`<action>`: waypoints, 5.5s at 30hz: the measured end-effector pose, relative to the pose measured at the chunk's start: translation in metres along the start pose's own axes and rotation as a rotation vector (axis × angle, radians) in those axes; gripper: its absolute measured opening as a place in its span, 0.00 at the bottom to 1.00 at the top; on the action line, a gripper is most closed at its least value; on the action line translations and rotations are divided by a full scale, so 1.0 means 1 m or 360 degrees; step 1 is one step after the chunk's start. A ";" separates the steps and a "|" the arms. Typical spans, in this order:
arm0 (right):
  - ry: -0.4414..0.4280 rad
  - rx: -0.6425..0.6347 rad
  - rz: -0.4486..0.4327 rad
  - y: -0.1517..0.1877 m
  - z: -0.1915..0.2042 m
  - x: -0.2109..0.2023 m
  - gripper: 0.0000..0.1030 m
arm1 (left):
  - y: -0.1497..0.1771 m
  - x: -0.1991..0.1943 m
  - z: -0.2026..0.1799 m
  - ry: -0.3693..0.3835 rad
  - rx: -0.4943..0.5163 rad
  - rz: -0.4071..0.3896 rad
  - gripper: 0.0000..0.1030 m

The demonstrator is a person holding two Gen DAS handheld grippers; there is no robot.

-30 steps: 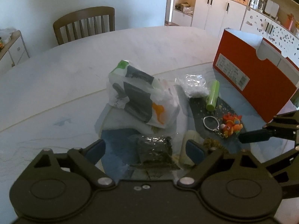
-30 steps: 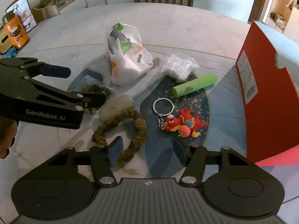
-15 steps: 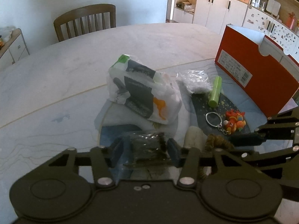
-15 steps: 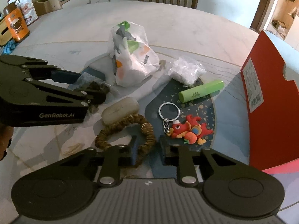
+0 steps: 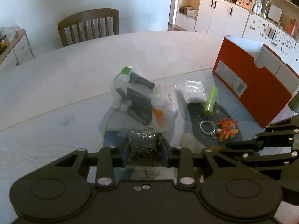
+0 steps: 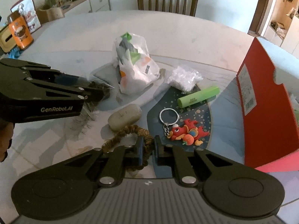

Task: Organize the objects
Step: 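Carry the bead ring with the right gripper while the left gripper carries the pouch to the shoebox, then lower and open the right gripper in the shoebox while the left gripper releases the pouch inside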

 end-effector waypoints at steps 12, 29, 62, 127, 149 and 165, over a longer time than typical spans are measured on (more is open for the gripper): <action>-0.0058 0.0074 -0.0117 0.002 -0.013 -0.053 0.10 | -0.011 -0.044 -0.015 0.0006 0.0000 -0.0046 0.31; -0.0080 0.0115 -0.0254 0.001 -0.053 -0.126 0.10 | -0.036 -0.093 -0.059 0.0092 0.0073 -0.0111 0.31; 0.0119 0.0237 -0.0510 -0.005 -0.233 -0.197 0.10 | -0.089 -0.080 -0.208 0.0183 0.0235 -0.0098 0.31; 0.0014 0.0186 -0.0092 0.025 -0.337 -0.104 0.12 | -0.121 0.065 -0.312 0.0098 0.0323 0.0423 0.36; -0.0055 0.0229 -0.0198 0.024 -0.327 -0.140 0.21 | -0.126 0.025 -0.307 0.0192 0.0265 0.0218 0.62; -0.0066 0.0235 -0.0341 0.030 -0.288 -0.177 0.54 | -0.119 -0.024 -0.287 0.0218 0.0276 0.0028 0.69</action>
Point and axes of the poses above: each gripper's, at about its wrist camera, not at the fingertips, and x roughly the way its jaws point, z to its left, y to its underside, the point moved 1 cm from there along x, roughly the way its jaws point, and after that the axes turned 6 degrees about -y, right-handed, at the moved point
